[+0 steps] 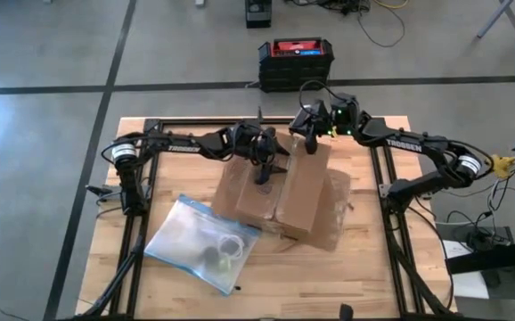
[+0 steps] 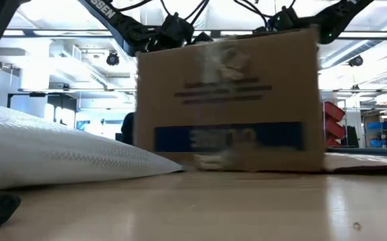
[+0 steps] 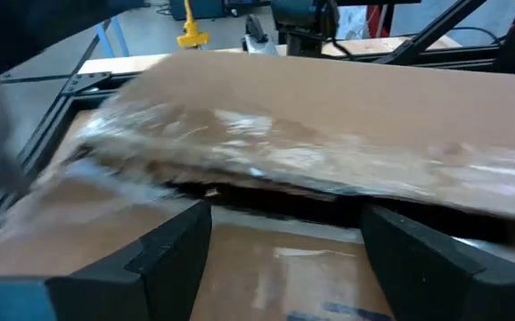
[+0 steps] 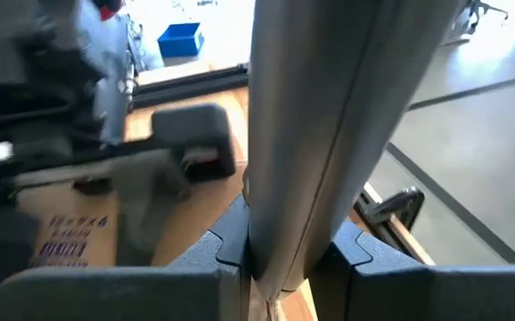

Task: Pack items into zip bag
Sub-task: Break down the cardboard box until it is completely flat

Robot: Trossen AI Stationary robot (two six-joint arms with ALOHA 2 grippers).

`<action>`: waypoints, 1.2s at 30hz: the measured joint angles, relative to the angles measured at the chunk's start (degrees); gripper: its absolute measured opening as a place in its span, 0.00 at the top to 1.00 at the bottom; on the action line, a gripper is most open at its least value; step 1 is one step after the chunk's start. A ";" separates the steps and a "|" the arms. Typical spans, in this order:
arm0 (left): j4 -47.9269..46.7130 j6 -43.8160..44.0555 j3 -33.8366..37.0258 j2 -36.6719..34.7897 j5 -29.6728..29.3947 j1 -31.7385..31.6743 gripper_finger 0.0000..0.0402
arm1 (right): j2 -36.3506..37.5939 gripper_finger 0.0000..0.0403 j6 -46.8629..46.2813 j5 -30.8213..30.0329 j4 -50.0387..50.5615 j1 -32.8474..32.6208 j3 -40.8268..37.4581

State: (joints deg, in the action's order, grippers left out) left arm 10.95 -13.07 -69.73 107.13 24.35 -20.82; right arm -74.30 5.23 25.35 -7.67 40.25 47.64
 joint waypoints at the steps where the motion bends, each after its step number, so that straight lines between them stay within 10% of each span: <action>1: -0.17 -0.11 0.00 -0.01 -0.23 -0.12 0.32 | 0.64 0.87 0.18 -0.21 1.26 0.04 0.00; 36: -1.98 0.39 0.09 0.04 -8.88 -0.95 0.32 | 1.87 0.87 -0.16 -8.86 3.09 -2.47 -0.07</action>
State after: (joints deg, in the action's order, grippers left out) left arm 8.98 -12.68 -69.65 107.18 15.47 -21.77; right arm -72.43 5.07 16.48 -4.58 37.78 47.57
